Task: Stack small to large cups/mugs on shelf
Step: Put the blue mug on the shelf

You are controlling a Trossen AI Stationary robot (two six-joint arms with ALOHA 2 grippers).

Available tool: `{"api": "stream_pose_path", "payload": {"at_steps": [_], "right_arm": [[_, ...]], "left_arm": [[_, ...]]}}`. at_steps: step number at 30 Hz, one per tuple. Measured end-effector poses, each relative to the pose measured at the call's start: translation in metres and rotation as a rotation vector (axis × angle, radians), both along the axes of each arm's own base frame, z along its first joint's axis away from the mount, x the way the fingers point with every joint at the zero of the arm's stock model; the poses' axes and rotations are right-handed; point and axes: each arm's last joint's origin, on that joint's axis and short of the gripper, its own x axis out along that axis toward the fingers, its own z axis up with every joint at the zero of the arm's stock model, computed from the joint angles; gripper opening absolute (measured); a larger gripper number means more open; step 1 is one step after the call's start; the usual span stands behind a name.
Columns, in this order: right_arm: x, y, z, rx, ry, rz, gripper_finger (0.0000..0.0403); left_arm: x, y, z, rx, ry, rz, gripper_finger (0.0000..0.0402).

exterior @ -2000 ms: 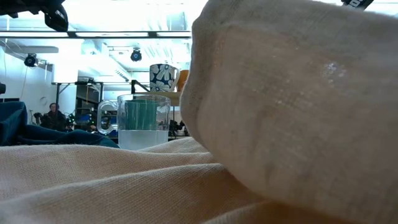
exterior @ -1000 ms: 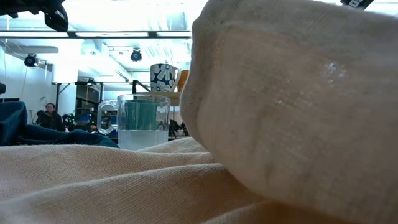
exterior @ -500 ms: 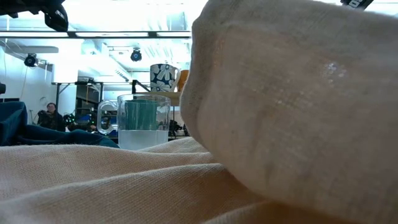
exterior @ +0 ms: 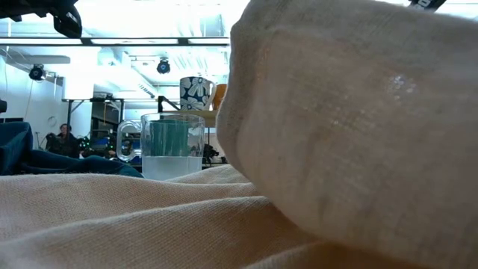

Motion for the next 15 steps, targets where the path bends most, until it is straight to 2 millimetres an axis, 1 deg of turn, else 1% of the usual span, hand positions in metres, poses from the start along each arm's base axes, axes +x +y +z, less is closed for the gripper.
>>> {"api": "stream_pose_path", "payload": {"at_steps": [5,15], "right_arm": [[-0.0002,0.0002,-0.0013,0.002,0.051,0.009,0.0107],[-0.0044,0.003,0.0053,-0.033,0.064,0.012,0.0107]], "left_arm": [[0.0,0.0,0.0,0.0,0.0,0.0,0.0],[0.0001,0.0,0.0,0.0,0.0,-0.001,0.0]]}}
